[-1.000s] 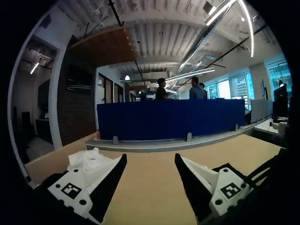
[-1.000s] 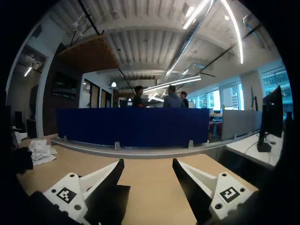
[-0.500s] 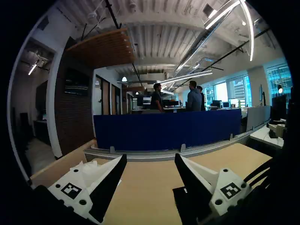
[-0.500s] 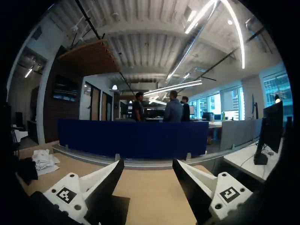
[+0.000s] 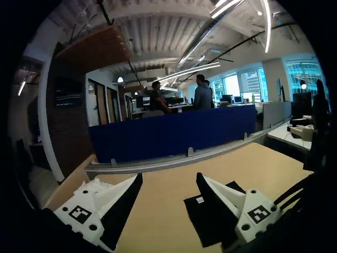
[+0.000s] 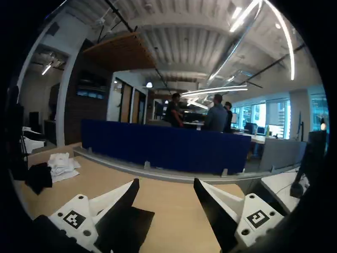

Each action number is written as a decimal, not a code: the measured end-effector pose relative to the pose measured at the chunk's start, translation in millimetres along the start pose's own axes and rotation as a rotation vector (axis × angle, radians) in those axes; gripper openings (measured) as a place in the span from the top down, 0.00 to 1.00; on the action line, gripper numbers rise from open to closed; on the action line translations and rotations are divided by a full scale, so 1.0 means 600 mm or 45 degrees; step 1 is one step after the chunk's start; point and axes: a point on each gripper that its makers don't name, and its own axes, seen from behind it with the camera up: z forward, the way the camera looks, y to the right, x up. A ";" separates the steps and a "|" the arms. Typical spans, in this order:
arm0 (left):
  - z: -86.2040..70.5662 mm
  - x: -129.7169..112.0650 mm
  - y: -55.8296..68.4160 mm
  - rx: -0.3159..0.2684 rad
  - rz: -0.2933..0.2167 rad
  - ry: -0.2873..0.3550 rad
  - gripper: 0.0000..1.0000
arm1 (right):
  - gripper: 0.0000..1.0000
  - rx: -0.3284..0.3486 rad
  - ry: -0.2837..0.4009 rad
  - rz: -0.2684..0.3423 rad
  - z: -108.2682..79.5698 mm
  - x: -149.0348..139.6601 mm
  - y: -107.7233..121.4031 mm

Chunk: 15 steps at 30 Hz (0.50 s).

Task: Fold towel

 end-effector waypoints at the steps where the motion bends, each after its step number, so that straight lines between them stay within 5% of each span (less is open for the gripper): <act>1: -0.001 -0.003 0.006 -0.013 0.011 -0.014 0.06 | 0.00 0.027 -0.018 -0.014 0.000 -0.003 -0.007; 8: -0.007 -0.026 0.053 -0.140 0.039 -0.100 0.05 | 0.00 0.210 -0.148 -0.091 -0.005 -0.029 -0.057; 15: -0.008 -0.066 0.073 -0.201 0.046 -0.177 0.06 | 0.00 0.292 -0.207 -0.107 -0.008 -0.054 -0.089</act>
